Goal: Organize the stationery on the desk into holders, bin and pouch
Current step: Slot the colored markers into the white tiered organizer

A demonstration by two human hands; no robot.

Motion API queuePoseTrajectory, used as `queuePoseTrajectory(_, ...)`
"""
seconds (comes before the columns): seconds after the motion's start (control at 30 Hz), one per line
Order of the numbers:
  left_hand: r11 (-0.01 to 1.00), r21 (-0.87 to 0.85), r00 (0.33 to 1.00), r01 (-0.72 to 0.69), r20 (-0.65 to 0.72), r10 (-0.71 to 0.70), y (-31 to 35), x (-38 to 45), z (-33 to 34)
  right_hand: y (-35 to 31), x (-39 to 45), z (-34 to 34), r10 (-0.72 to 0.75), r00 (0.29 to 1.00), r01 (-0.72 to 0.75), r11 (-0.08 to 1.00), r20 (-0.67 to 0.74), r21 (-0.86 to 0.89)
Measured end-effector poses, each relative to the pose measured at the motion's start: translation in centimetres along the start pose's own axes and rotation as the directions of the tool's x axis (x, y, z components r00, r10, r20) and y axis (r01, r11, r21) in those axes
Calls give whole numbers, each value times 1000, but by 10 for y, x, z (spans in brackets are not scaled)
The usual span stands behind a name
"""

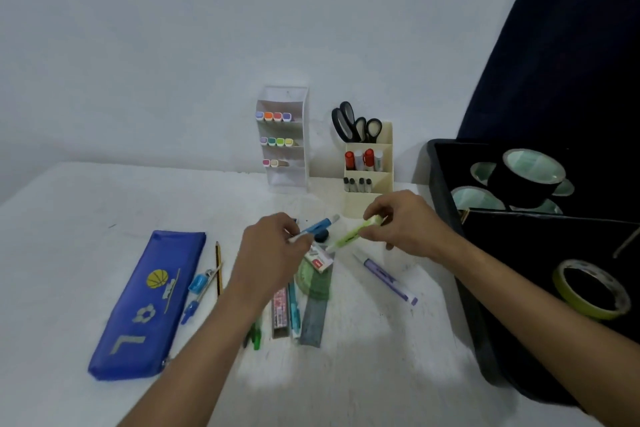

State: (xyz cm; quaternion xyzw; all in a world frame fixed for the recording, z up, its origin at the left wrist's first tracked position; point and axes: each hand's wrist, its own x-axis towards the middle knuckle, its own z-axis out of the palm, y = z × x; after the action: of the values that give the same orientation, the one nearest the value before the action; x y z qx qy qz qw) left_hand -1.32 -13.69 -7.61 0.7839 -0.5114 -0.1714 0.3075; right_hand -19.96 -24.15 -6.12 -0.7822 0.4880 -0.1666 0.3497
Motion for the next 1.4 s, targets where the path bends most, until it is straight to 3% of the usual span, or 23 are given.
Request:
queuePoseTrajectory(0.13, 995, -62, 976, -73, -212, 58, -10, 27, -25, -25, 12, 0, -140, 973, 152, 987, -181, 55)
queuePoseTrajectory(0.27, 970, 188, 917, -152, -341, 209, -7, 55, -45, -52, 29, 12, -270, 899, 308, 950, -345, 59)
queuePoseTrajectory(0.47, 895, 417, 943, -158, -205, 263, -15, 90, -43, -70, 62, 42, -375, 847, 367, 925, -376, -95)
queuePoseTrajectory(0.73, 895, 413, 973, -172, -73, 220, -17, 118, -28, -64, 100, 80, -426, 854, 349, 894, -298, -280)
queuePoseTrajectory(1.07, 911, 342, 963, -232, -55, 265, -24, 146, -21, -57, 139, 104, -284, 905, 251, 958, -316, -141)
queuePoseTrajectory(1.4, 907, 343, 961, -247, -38, 276, -36, 165, -8, -49, 152, 117, -289, 912, 262, 956, -292, -129)
